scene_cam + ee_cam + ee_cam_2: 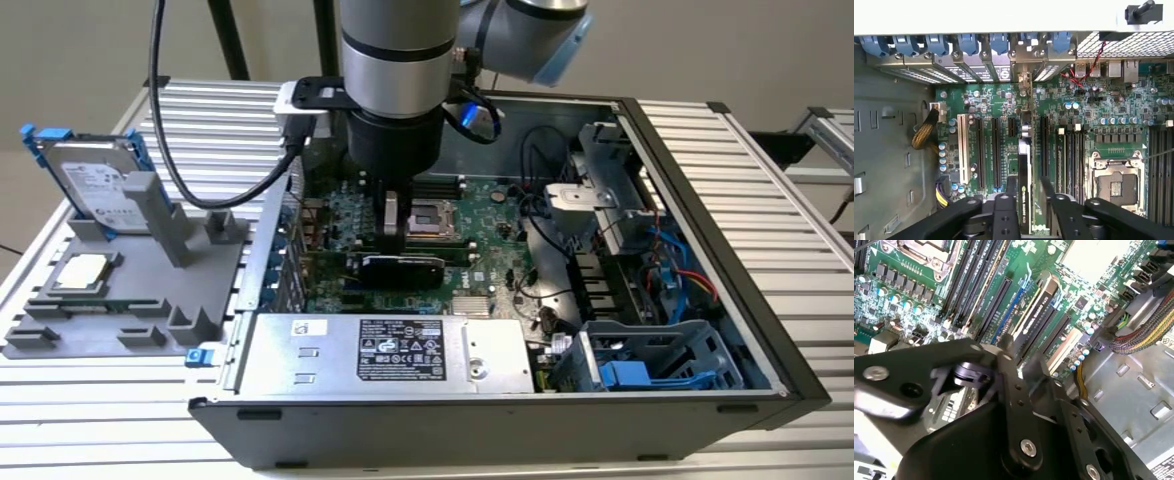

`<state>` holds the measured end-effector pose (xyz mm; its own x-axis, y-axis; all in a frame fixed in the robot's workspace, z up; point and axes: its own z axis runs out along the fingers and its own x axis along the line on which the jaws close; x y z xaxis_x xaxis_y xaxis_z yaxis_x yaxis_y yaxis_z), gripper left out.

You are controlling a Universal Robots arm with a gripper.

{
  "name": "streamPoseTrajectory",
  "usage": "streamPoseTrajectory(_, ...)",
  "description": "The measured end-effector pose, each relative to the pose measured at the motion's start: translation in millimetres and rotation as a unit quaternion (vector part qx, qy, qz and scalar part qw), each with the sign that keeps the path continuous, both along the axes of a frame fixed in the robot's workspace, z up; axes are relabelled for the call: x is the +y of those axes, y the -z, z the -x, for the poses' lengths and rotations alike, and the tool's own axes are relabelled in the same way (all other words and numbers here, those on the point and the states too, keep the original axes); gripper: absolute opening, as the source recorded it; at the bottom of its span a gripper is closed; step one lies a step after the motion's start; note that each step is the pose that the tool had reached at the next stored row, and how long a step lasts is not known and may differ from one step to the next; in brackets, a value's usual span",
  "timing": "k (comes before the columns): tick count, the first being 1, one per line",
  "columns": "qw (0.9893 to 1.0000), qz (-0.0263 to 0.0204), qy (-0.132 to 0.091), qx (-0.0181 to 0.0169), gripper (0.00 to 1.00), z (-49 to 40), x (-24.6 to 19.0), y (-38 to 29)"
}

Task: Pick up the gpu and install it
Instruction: 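Press down on the gpu until it lock into place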

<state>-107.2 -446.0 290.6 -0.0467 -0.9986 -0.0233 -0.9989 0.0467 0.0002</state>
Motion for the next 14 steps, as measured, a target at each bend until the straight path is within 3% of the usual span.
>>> streamPoseTrajectory(14, 1.0, 0.0001, 0.0, 0.0, 0.0, 0.0, 0.0, -1.8)
